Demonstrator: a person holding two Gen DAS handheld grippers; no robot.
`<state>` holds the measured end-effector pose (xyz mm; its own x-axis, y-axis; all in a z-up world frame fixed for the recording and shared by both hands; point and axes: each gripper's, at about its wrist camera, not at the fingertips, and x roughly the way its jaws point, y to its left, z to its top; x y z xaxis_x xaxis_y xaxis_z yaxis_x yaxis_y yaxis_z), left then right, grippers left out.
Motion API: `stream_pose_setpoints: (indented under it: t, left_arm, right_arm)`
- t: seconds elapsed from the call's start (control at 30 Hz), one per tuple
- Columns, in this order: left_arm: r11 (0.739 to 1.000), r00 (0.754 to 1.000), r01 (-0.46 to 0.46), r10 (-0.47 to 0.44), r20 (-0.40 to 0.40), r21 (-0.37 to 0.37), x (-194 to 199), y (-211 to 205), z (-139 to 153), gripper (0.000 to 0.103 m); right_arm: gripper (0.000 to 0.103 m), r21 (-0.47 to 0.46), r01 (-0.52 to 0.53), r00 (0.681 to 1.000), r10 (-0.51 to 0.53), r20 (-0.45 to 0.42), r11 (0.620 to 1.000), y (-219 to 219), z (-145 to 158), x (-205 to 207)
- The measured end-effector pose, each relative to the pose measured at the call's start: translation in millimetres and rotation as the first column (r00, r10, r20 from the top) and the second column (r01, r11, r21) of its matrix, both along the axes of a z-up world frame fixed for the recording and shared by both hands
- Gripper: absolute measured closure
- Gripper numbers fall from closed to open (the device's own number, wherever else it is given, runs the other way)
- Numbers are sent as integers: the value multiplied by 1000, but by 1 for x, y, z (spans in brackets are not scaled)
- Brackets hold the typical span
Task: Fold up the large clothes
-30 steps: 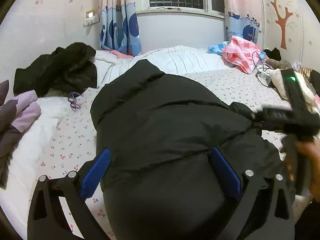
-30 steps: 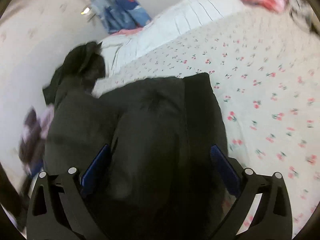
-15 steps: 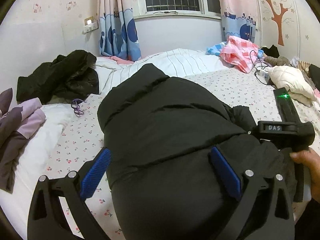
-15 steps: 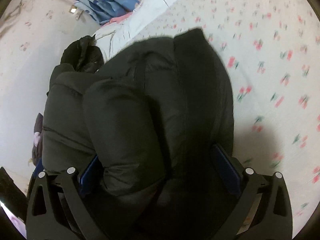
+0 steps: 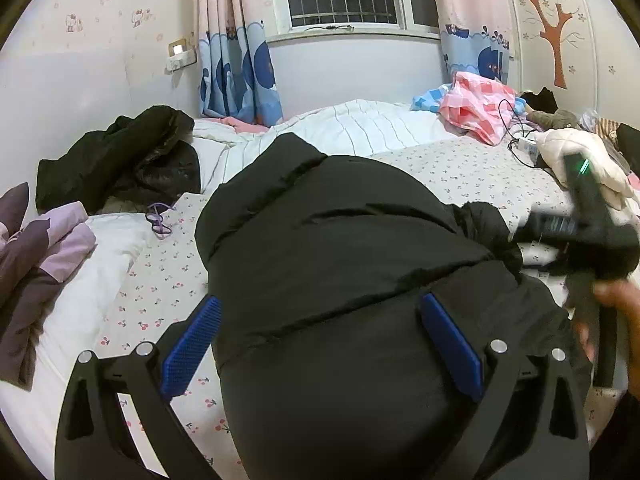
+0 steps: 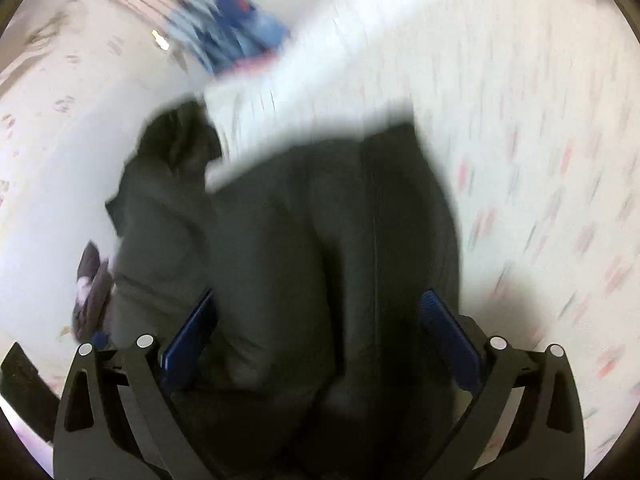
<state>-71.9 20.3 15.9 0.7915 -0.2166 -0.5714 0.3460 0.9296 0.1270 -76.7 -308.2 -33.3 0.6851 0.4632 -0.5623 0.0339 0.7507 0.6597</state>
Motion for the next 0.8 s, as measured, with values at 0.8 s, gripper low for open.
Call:
stream_pose_setpoints:
  t: [0.8]
  left_arm:
    - [1000, 1000, -5, 5, -17, -31, 4, 5, -3, 7]
  right_arm:
    - [6, 62, -61, 992, 67, -111, 996, -8, -50, 80]
